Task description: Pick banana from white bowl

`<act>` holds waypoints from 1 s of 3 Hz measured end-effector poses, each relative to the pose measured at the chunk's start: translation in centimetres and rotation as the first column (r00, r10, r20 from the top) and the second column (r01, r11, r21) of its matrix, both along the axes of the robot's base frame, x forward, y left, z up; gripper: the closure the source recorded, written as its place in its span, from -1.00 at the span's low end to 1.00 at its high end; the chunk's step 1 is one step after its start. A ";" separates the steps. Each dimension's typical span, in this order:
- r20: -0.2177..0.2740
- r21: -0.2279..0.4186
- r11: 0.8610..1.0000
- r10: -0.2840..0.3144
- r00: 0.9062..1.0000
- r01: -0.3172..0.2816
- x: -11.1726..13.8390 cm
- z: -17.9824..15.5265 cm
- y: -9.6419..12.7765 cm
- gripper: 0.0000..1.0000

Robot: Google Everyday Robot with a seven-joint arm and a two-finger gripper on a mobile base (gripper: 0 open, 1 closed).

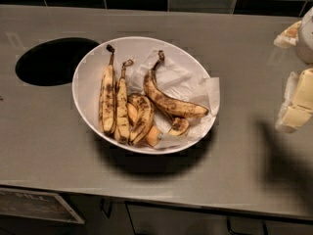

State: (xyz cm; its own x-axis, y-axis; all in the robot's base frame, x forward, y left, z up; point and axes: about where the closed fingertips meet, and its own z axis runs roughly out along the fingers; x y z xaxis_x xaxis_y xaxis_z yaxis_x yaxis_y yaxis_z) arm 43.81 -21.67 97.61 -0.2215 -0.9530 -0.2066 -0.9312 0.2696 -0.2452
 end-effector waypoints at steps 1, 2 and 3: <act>0.000 0.000 1.000 0.000 1.000 0.000 0.0 0.0 0.0 -1.00; -0.005 -0.043 0.997 0.069 0.998 -0.069 0.0 1.8 3.1 -1.00; 0.016 -0.066 0.974 0.218 0.976 -0.217 -0.1 3.9 10.5 -1.00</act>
Offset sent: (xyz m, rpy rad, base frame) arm -0.0020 0.0804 0.0428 -0.1220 0.0457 0.1905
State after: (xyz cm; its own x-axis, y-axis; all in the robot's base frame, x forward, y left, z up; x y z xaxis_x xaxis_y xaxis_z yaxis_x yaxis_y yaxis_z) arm 43.76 -11.17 101.53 -0.0032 -0.9891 -0.1472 -0.9598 0.0443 -0.2770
